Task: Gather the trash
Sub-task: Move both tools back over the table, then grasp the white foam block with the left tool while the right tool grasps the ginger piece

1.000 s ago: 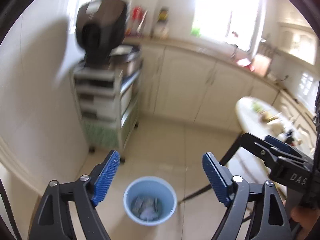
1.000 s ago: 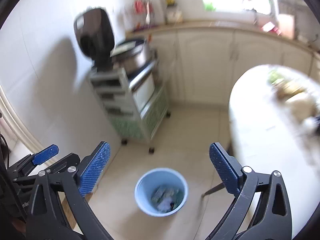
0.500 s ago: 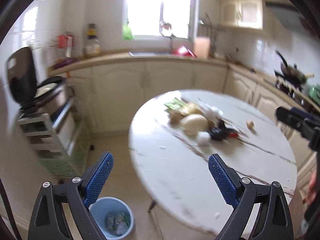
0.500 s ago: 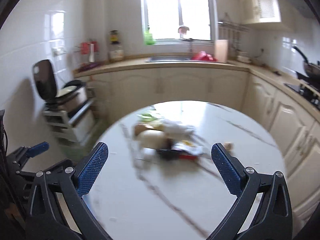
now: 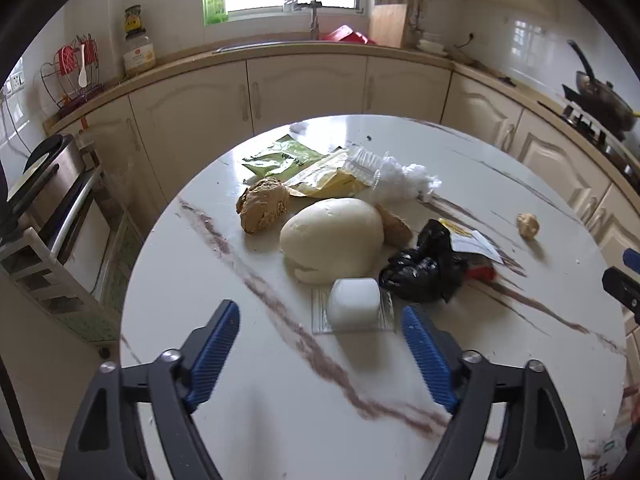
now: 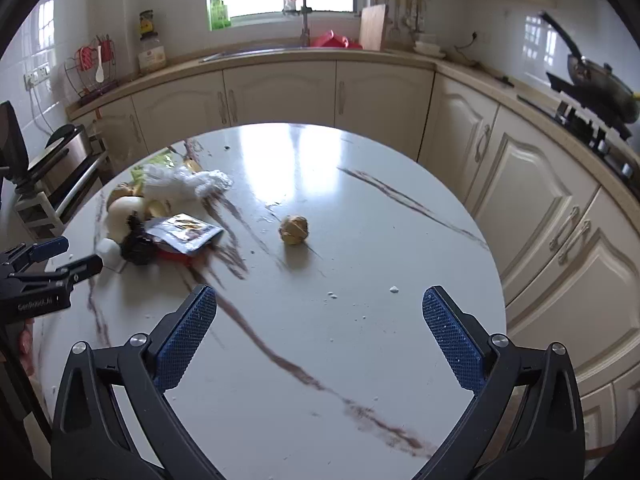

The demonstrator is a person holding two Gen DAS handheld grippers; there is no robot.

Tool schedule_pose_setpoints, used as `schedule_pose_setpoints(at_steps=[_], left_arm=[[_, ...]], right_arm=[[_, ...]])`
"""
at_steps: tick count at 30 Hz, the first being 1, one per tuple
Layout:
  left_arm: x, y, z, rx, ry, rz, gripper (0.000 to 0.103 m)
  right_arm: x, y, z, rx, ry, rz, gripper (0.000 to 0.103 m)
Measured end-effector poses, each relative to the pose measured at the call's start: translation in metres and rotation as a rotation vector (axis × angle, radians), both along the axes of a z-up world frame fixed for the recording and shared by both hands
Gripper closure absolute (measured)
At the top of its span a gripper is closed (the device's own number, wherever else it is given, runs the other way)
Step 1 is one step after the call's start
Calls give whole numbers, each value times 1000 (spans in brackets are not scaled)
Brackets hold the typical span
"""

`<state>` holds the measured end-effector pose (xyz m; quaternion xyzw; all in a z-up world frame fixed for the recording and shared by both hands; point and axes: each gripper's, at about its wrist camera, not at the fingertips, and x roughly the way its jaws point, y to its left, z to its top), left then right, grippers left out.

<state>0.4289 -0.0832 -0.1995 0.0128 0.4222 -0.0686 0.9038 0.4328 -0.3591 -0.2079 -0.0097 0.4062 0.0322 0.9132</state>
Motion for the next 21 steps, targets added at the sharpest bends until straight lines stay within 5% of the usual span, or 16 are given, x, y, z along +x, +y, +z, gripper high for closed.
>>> schedule_pose_setpoints(at_steps=[2, 3, 6, 12, 15, 17, 21], left_arm=[[13, 1, -8, -11, 14, -10, 38], [16, 0, -11, -8, 22, -13, 51], [29, 0, -20, -18, 36, -34, 68], [31, 4, -25, -29, 27, -86, 77], [23, 12, -25, -39, 21, -105, 78], [14, 18, -22, -56, 8, -122, 78], [-3, 28, -17, -72, -5, -138, 79]], right_arm=[[11, -2, -5, 3, 16, 4, 0], [16, -2, -8, 1, 21, 12, 0], [33, 2, -17, -16, 38, 30, 0], [71, 11, -31, -12, 78, 48, 2], [84, 19, -38, -44, 93, 54, 16], [90, 22, -41, -36, 108, 57, 34], [93, 26, -45, -48, 114, 61, 48]])
